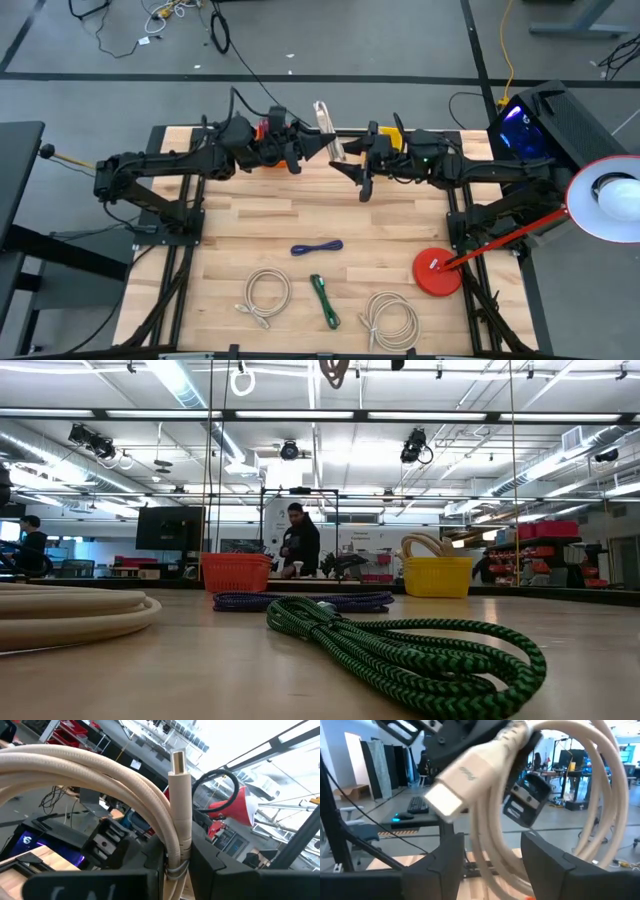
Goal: Pick & Place USB Port
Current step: Put the brown HDMI cable into the yellow bin
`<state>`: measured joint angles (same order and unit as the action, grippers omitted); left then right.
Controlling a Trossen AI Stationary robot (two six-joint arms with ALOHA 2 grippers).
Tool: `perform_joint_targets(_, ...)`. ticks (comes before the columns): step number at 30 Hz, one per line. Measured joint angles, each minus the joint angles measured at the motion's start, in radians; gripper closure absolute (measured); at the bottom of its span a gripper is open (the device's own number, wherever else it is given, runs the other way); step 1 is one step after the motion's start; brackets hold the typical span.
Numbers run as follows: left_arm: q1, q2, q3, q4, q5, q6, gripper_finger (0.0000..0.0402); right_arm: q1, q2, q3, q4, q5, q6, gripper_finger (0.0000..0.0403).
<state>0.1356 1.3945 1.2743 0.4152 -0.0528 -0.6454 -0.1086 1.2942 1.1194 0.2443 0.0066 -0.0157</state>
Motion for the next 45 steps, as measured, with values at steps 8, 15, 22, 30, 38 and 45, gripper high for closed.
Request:
perform_joint_targets(8,-0.014,0.0,0.001,0.015,-0.027,0.002,0.0343,0.001,0.004,0.098,-0.137,0.059,-0.033,0.0298)
perform_joint_targets(15,-0.015,-0.004,0.003,0.032,-0.025,-0.017,0.0343,0.016,0.039,0.175,-0.191,0.056,-0.078,0.0379)
perform_joint_targets(22,-0.015,0.001,0.001,0.009,-0.012,-0.027,0.029,0.003,0.037,0.177,-0.206,0.101,-0.072,0.038)
perform_joint_targets(30,-0.013,0.002,0.0,-0.003,-0.011,-0.024,0.0252,-0.036,0.028,0.18,-0.251,0.162,-0.067,0.0383)
perform_joint_targets(38,-0.013,0.0,-0.001,0.003,0.014,-0.024,0.0247,-0.069,-0.003,0.18,-0.27,0.18,-0.07,0.0383)
perform_joint_targets(45,-0.017,-0.001,-0.001,0.043,0.077,0.009,0.0344,-0.073,-0.027,0.18,-0.344,0.253,-0.06,0.0383)
